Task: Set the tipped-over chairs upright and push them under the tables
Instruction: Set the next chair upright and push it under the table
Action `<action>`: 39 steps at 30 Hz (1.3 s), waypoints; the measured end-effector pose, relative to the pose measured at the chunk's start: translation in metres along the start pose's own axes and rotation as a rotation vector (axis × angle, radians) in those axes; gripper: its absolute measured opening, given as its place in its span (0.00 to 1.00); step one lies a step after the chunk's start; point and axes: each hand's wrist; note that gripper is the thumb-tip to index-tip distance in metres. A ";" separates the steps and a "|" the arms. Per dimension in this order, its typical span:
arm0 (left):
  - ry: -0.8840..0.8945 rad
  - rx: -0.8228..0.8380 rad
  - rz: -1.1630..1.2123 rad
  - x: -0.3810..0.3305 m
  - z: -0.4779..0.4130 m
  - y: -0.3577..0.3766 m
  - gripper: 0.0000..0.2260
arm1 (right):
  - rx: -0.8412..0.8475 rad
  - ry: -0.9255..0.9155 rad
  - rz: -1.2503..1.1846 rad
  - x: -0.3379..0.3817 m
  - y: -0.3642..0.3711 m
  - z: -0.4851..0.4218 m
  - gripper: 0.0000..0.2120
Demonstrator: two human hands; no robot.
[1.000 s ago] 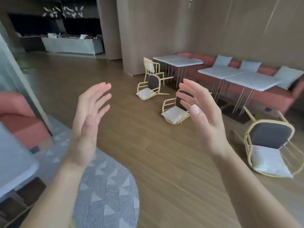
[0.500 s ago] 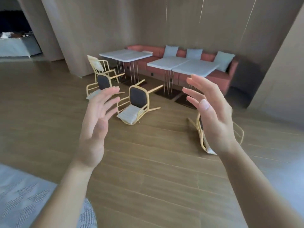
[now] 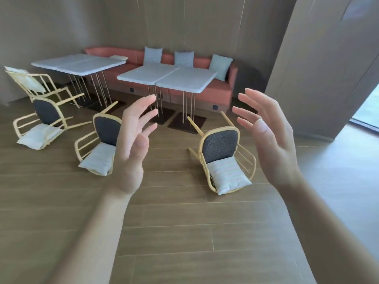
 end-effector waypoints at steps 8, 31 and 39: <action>0.004 0.123 0.102 0.094 -0.171 0.100 0.46 | -0.151 0.060 0.000 -0.111 -0.144 -0.029 0.26; -0.078 -0.163 0.045 0.399 -0.475 0.246 0.41 | 0.106 0.174 -0.067 -0.470 -0.424 -0.249 0.30; -0.236 -0.250 0.088 0.557 -0.543 0.280 0.34 | 0.202 0.354 -0.082 -0.632 -0.479 -0.311 0.31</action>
Point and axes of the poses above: each hand's wrist, its own z-axis away from the middle knuckle, its own y-axis out of the palm, x = y × z, and after that the axes turned 13 degrees about x, right-handed
